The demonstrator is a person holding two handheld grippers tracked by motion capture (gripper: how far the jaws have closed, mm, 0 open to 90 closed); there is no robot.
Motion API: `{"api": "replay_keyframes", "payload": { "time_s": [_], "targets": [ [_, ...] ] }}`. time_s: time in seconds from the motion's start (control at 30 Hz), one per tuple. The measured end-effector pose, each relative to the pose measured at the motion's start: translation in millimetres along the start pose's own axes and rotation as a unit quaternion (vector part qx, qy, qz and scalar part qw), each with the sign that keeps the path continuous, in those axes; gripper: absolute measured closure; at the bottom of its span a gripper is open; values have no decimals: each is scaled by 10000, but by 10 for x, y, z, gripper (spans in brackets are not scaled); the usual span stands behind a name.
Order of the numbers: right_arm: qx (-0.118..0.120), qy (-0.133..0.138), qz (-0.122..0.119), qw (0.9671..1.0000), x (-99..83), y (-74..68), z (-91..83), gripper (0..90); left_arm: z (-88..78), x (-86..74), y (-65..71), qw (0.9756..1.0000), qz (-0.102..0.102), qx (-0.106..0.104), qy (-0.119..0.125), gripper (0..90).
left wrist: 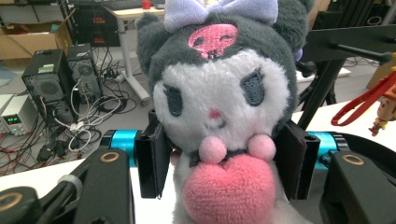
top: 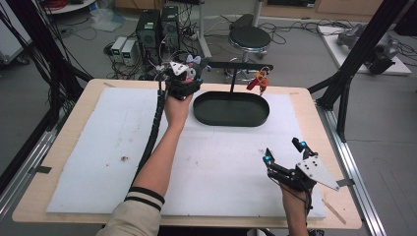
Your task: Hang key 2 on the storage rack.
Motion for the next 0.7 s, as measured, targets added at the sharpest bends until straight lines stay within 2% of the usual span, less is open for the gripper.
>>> {"api": "replay_keyframes", "payload": {
  "time_s": [0.13, 0.2, 0.33, 0.43, 0.53, 0.7],
  "targets": [
    [-12, -10, 12, 10000, -5, 3, 1, 98, 26, -29, -20, 9999, 39, 48, -80, 437],
    [-11, -23, 12, 10000, -10, 1, 1, 98, 42, -56, -33, 9999, -2, 49, -142, 422],
    [-8, -21, 17, 10000, -11, 0, 2, 98, 49, -77, -34, 9998, 43, 25, -197, 377],
    [-10, -25, 21, 10000, -12, 3, 0, 98, 46, -64, -35, 9998, 56, 94, -151, 308],
    [-10, -18, 16, 10000, -11, 4, 0, 98, 40, -57, -58, 9997, 65, 156, -166, 189],
    [5, -14, 2, 10000, -11, -4, 4, 98, 26, -47, -91, 9996, 43, 188, -192, 155]
  ]
}}
Point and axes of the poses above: each handheld gripper's, and its own axes: z roughly forward along the jaws, x roughly out of its top, y roughly to its right, the point moved 6 cm from there along z, roughly forward along the jaws, and after that the axes turned 7 degrees about y, right-handed, at the moved point
